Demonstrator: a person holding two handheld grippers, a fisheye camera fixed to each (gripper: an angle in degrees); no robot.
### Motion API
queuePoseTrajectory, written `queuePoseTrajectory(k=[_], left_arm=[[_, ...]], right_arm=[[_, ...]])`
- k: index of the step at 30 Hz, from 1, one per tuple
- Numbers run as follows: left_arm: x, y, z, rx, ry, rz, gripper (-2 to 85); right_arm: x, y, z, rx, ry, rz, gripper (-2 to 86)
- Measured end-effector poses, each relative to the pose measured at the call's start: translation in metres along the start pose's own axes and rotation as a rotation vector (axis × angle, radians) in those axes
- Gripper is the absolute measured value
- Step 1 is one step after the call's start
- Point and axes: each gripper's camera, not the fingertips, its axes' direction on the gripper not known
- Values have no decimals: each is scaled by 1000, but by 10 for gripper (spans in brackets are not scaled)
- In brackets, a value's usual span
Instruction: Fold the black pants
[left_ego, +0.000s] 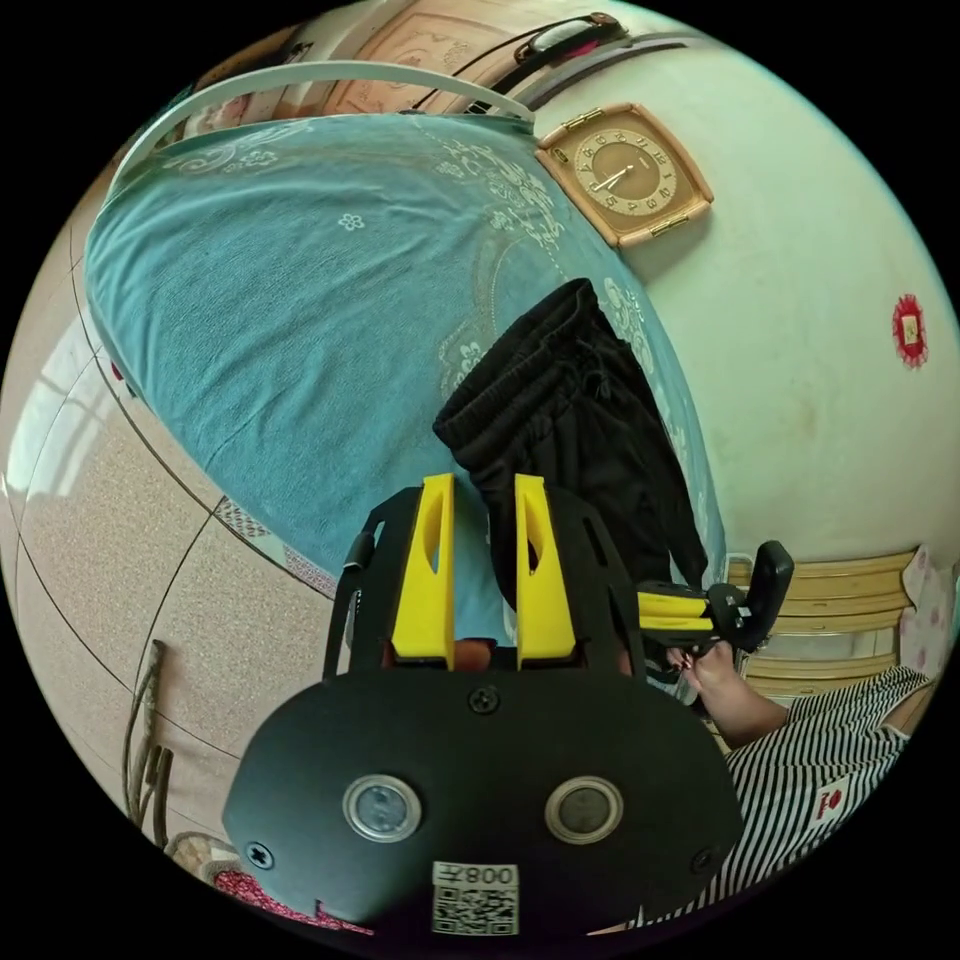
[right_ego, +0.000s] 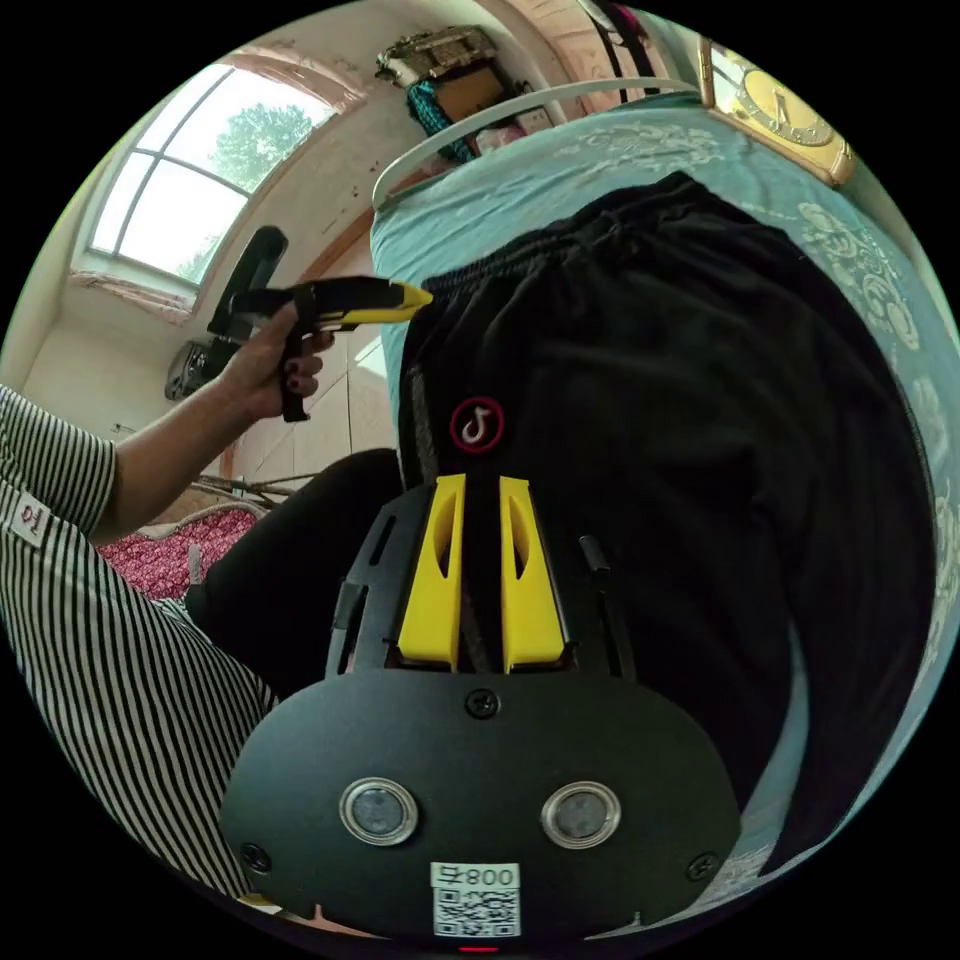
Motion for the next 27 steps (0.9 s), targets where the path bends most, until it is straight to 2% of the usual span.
queuePoseTrajectory(k=[4, 8, 10, 13, 18, 22, 24, 27], left_arm=[[2, -4, 12, -66, 53, -11, 49], [12, 5, -7, 28, 55, 17, 31], [11, 9, -3, 26, 30, -2, 29], [16, 11, 12, -17, -13, 1, 28], [45, 29, 4, 94, -88, 12, 27], [80, 54, 4, 170, -103, 50, 29], [104, 61, 16, 123, -39, 130, 33], [159, 73, 58, -48, 27, 312, 42]], right_arm=[[-29, 3, -5, -17, 40, 33, 64], [-64, -14, -33, -69, -15, -10, 25], [-82, -18, -43, -65, 43, -12, 17], [-91, -28, -67, -44, 8, 35, 11], [-105, -28, -145, 57, -32, 103, 8], [-108, 17, -233, 151, 86, 261, 6], [-101, 49, -265, 158, 120, 360, 7], [-87, 115, -314, 158, 171, 573, 14]])
